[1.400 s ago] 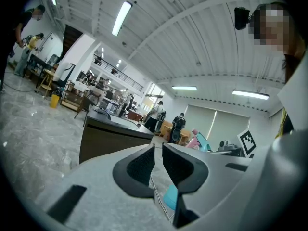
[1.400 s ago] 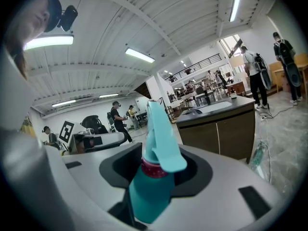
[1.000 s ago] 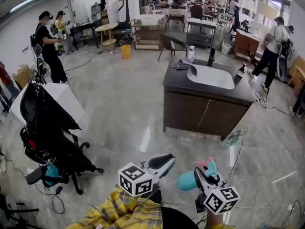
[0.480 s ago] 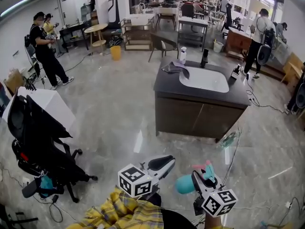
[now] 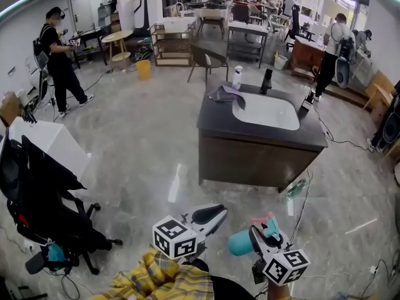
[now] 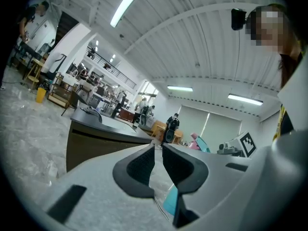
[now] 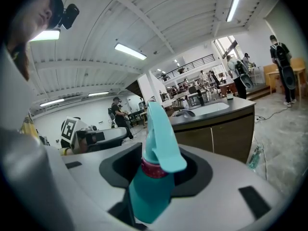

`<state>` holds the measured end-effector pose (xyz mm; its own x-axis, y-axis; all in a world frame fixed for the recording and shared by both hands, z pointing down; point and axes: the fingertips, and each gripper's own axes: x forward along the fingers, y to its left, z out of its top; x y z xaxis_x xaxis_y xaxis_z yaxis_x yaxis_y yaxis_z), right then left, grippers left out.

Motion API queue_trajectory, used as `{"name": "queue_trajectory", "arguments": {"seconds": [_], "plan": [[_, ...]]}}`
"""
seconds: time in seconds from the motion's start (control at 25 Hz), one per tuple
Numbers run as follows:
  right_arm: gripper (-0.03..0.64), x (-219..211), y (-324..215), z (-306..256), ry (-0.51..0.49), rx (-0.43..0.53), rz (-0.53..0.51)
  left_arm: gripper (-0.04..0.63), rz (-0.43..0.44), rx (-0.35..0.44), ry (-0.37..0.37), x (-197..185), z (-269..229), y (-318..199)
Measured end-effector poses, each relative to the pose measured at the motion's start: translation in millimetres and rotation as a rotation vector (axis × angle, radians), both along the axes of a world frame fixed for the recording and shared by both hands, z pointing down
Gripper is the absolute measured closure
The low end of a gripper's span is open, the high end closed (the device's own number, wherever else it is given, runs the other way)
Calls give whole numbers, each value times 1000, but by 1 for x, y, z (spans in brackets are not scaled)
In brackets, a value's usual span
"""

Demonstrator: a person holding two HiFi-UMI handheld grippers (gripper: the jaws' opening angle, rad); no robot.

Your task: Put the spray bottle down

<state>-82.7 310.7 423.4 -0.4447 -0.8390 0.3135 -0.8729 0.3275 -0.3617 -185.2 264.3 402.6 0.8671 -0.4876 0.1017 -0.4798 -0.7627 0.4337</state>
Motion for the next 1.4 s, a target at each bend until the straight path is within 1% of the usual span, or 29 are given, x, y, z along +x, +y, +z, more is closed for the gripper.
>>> {"name": "queue_trajectory", "arguments": {"seconds": [0.24,0.56,0.76,0.92,1.04,1.4], "plan": [[443,-22,-38,2,20,-4,-11,549,10,-5,5,-19,6,-36],[443,-43,-82,7,50,-1,-13,549,23,4,-14,-36,17,-76],[443,-47,-96,16,67,-21,-14,549,36,-23,-18,-36,29,-91],[443,-35,-109,16,69,-21,2,549,47,-34,-20,-26,33,-104],[443,-21,-120,15,79,-17,7,549,53,-36,-22,-11,33,-117],[443,44,-161,9,88,4,3,549,60,-5,-22,59,19,-156]]}}
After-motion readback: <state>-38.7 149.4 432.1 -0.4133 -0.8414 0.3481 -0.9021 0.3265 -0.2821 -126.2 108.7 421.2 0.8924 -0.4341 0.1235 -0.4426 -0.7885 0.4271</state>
